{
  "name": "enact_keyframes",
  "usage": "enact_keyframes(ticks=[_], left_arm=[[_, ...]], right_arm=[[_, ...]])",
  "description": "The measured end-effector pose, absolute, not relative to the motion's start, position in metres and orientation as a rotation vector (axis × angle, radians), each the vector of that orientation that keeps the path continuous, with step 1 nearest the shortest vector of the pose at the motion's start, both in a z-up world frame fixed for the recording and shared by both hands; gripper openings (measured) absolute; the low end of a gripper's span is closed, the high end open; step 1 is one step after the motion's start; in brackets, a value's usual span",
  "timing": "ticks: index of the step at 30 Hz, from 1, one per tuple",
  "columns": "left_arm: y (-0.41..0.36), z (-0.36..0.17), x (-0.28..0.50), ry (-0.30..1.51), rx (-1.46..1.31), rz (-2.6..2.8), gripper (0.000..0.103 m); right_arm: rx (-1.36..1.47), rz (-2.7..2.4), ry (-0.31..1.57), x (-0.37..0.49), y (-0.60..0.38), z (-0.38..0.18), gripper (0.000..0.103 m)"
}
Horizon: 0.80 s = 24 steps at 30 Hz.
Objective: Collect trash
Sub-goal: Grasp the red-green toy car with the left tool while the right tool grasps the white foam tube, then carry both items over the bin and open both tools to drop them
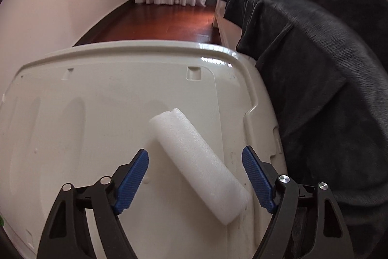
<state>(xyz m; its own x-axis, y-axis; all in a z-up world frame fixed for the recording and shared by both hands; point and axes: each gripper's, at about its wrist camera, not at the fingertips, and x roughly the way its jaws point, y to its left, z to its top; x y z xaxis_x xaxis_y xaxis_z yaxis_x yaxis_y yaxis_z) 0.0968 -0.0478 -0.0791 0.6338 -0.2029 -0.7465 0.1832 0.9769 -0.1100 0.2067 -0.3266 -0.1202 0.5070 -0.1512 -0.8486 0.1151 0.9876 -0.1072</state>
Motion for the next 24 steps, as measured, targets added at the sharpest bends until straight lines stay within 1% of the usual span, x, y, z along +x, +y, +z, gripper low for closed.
enact_keyframes(ticks=[3, 6, 7, 9, 10, 11, 13, 18, 24], left_arm=[[-0.046, -0.077, 0.098, 0.851, -0.033, -0.225, 0.038], [-0.047, -0.077, 0.096, 0.850, -0.039, -0.235, 0.038], [-0.048, -0.077, 0.095, 0.850, -0.041, -0.237, 0.038], [-0.049, -0.077, 0.094, 0.851, -0.044, -0.242, 0.038], [-0.049, -0.077, 0.093, 0.852, -0.046, -0.244, 0.038], [-0.049, -0.077, 0.093, 0.852, -0.047, -0.246, 0.038], [-0.050, -0.076, 0.090, 0.848, -0.046, -0.248, 0.038], [-0.049, -0.075, 0.086, 0.853, -0.057, -0.254, 0.038], [-0.045, -0.069, 0.074, 0.851, -0.061, -0.255, 0.038]], right_arm=[[-0.031, -0.145, 1.073, 0.215, -0.330, -0.130, 0.078], [0.021, -0.131, 1.089, 0.217, -0.335, -0.131, 0.072], [0.052, -0.115, 1.092, 0.216, -0.336, -0.131, 0.064], [0.065, -0.131, 1.088, 0.214, -0.337, -0.128, 0.057], [0.068, -0.136, 1.083, 0.213, -0.337, -0.126, 0.053], [0.073, -0.144, 1.075, 0.211, -0.338, -0.124, 0.046], [0.065, -0.157, 1.065, 0.204, -0.335, -0.119, 0.041], [-0.005, -0.156, 1.029, 0.186, -0.319, -0.112, 0.039], [0.017, -0.127, 1.000, 0.166, -0.304, -0.095, 0.038]])
